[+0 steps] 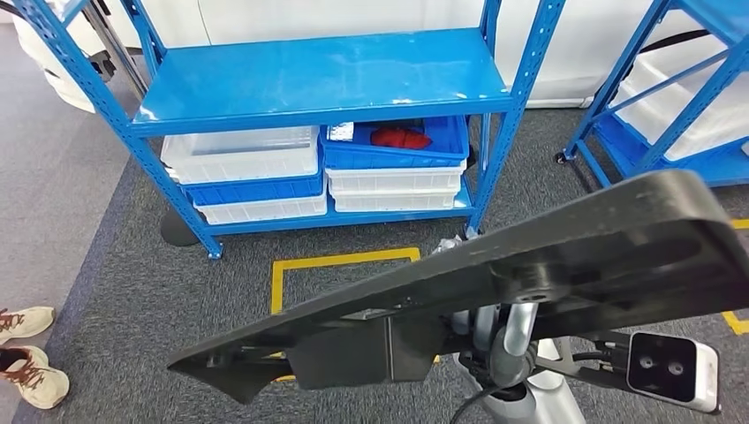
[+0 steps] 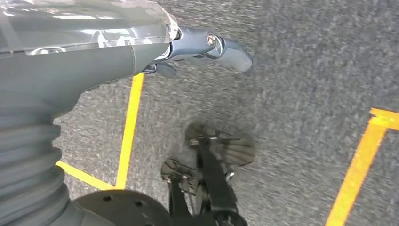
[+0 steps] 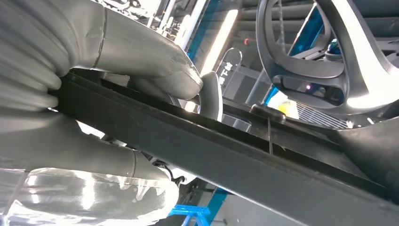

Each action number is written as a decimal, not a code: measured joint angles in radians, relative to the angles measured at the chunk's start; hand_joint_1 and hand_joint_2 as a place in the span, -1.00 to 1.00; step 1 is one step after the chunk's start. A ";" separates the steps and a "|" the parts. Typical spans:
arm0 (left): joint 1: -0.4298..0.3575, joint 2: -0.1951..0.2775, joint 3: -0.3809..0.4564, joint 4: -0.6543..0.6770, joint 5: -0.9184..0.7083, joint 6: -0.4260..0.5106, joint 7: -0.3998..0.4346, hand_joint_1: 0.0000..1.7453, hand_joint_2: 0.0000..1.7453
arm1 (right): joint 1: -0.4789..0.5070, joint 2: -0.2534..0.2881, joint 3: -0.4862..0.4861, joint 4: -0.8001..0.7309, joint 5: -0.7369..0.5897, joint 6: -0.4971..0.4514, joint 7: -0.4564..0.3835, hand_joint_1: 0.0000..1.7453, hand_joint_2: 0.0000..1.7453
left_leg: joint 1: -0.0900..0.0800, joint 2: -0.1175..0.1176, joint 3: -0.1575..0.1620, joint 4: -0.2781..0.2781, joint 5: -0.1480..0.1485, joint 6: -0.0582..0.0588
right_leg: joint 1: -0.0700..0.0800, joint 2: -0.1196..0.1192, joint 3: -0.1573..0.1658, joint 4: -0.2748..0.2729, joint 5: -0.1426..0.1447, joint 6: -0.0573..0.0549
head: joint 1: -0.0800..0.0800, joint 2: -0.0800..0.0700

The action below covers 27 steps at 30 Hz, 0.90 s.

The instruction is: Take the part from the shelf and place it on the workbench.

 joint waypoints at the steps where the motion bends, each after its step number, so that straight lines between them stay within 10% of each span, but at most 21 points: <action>1: 0.000 0.000 0.000 0.000 0.000 0.000 0.000 -1.00 1.00 | 0.000 0.000 0.000 0.000 0.000 0.000 0.000 1.00 1.00 | 0.000 0.000 -0.005 0.053 -0.017 -0.001 | 0.002 0.000 -0.016 0.001 0.011 -0.001 | 0.000 0.000; 3: 0.000 0.000 0.000 0.000 0.000 0.000 0.000 -1.00 1.00 | 0.001 0.000 0.000 0.000 0.000 0.000 0.001 1.00 1.00 | -0.001 0.000 0.031 0.067 0.013 0.003 | 0.006 0.000 -0.048 0.005 0.033 0.000 | 0.000 0.000; 5: -0.002 0.000 0.000 0.000 0.000 0.000 0.000 -1.00 1.00 | 0.001 0.000 0.000 0.000 0.000 0.000 0.001 1.00 1.00 | -0.003 -0.001 0.129 -0.050 0.053 0.014 | 0.008 0.002 -0.074 0.007 0.053 0.005 | 0.000 0.000; 8: -0.005 0.002 0.000 -0.001 0.000 0.000 -0.001 -1.00 1.00 | 0.000 0.000 0.000 0.000 0.000 0.000 0.002 1.00 1.00 | -0.014 -0.004 0.249 -0.232 0.035 0.029 | 0.007 0.000 -0.090 0.004 0.079 0.020 | 0.000 0.000; 11: -0.004 0.002 0.000 -0.001 0.000 0.000 -0.001 -1.00 1.00 | 0.000 0.000 0.000 0.000 0.000 0.000 0.002 1.00 1.00 | -0.014 -0.001 0.247 -0.256 0.054 0.043 | 0.005 0.000 -0.097 0.003 0.087 0.040 | 0.000 0.000; 15: -0.009 0.001 -0.007 -0.001 -0.028 -0.014 -0.004 -1.00 1.00 | 0.014 -0.002 -0.012 -0.007 0.006 0.003 -0.003 1.00 1.00 | -0.011 0.010 0.211 -0.262 0.086 0.063 | 0.002 0.003 -0.161 0.194 -0.062 0.057 | 0.000 0.000; 17: -0.010 0.001 -0.018 -0.001 -0.049 -0.022 -0.005 -1.00 1.00 | 0.034 -0.002 -0.039 -0.016 0.009 0.025 -0.007 1.00 1.00 | -0.012 0.018 0.192 -0.257 0.098 0.063 | 0.001 0.003 -0.175 0.282 -0.079 0.060 | 0.000 0.000; 22: -0.014 -0.006 -0.030 -0.001 -0.062 -0.022 0.002 -1.00 1.00 | 0.053 0.003 -0.093 -0.022 0.025 0.074 -0.008 1.00 1.00 | -0.015 0.051 0.163 -0.236 0.108 0.051 | 0.012 -0.044 0.010 0.029 -0.014 0.043 | 0.000 0.000; 27: -0.019 -0.008 -0.033 0.000 -0.062 -0.022 0.002 -1.00 1.00 | 0.062 0.012 -0.112 -0.023 0.041 0.077 -0.008 1.00 1.00 | -0.017 0.060 0.152 -0.207 0.091 0.026 | 0.013 -0.024 0.016 -0.014 -0.006 0.010 | 0.000 0.000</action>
